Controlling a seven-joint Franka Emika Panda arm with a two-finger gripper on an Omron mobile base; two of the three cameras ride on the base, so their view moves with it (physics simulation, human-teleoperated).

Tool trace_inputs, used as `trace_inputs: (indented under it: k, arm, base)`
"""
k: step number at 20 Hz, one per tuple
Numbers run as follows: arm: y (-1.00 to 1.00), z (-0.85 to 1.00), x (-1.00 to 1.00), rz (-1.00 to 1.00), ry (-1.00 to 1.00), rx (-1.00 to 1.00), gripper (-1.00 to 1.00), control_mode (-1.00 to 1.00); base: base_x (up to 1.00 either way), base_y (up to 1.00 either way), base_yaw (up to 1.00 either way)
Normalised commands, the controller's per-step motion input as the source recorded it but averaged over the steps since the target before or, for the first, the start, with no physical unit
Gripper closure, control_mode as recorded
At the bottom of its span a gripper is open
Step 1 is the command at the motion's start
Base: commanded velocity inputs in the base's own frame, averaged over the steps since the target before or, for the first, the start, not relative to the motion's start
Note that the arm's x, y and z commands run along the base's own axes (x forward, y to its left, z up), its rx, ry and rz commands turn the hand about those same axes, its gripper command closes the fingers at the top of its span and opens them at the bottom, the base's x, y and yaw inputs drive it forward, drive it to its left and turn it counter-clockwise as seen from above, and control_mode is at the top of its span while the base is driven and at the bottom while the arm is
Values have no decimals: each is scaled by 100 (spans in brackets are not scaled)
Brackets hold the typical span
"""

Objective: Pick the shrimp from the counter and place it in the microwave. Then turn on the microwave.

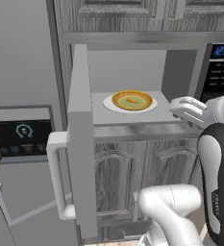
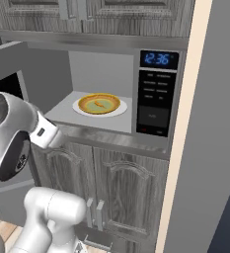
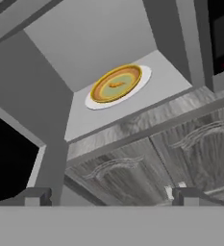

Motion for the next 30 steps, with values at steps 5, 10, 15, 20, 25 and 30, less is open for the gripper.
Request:
trace_inputs:
  k: [5, 10, 15, 20, 25, 30]
  arm:
    - [0, 7, -54, -27, 0, 14, -100, -100]
    - [0, 14, -53, -23, 0, 18, -100, -100]
    - [-1, 14, -53, -18, 0, 16, -100, -100]
    - [0, 9, -54, -19, 0, 12, -100, -100]
    - [0, 10, -51, -21, 0, 11, -100, -100]
    - [0, 6, -49, -20, 0, 8, -100, -100]
  base:
    - [0, 0, 0]
    - [0, 0, 0]
    - [0, 0, 0]
    - [0, 0, 0]
    - [0, 0, 0]
    - [0, 0, 0]
